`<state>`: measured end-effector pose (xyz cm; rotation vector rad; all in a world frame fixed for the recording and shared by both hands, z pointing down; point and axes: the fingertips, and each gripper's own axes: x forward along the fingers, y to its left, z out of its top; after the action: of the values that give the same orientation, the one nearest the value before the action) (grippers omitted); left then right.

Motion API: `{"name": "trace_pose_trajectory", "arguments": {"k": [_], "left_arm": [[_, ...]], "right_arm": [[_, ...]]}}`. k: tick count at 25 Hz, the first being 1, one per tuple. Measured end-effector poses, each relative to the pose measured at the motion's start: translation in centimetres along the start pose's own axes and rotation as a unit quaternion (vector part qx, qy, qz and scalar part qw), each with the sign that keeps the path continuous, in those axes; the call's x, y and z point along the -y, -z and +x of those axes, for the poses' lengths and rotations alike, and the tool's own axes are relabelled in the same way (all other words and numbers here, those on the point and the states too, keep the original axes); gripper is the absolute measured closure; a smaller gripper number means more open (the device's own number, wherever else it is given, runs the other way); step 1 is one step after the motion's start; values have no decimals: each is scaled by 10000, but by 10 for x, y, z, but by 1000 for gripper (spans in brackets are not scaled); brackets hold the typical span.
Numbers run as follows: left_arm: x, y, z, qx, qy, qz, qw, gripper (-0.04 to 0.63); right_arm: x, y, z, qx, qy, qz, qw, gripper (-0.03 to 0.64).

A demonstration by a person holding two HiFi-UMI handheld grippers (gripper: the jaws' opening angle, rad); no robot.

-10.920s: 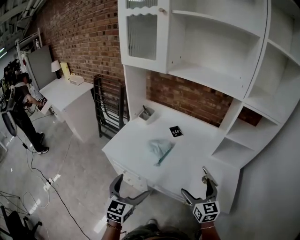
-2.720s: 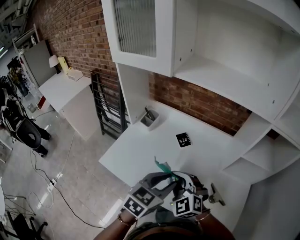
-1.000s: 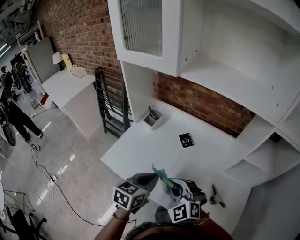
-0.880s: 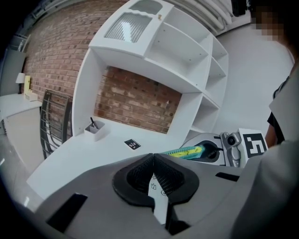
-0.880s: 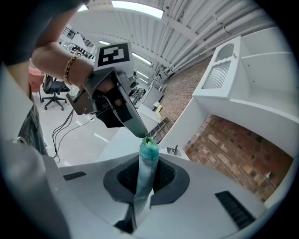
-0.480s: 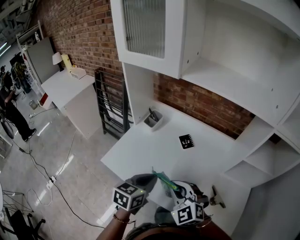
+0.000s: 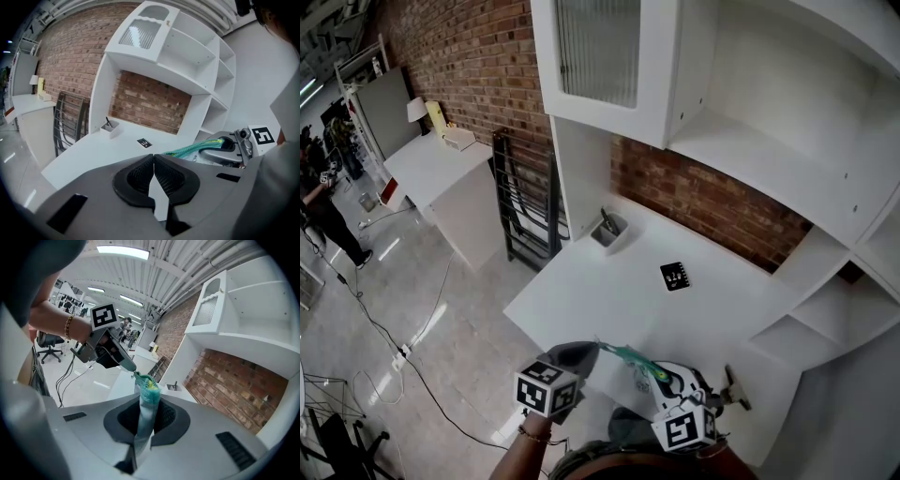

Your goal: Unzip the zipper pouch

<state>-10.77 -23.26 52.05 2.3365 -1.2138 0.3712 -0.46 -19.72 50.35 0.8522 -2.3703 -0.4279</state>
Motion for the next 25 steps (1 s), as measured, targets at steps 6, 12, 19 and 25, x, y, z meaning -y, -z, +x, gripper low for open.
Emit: {"name": "trace_pose_trajectory", "arguments": {"k": [6,12,19,25], "left_arm": [[0,1,-9,110,-94,-25,9999,591],[4,0,-14,510,-210,284,9981,590],[-4,-6,-29,843,-420,434,9946,578],[-10,0,-30,794,-478,494,9945,578]], "right_arm": [[1,-5,-5,-43,-30,3,10000,611],[4,3,-2,101,-42,88,9999,611],[25,13,1,-18,199,255,9995,612],[52,27,6,-236,352,441,9981,611]]}}
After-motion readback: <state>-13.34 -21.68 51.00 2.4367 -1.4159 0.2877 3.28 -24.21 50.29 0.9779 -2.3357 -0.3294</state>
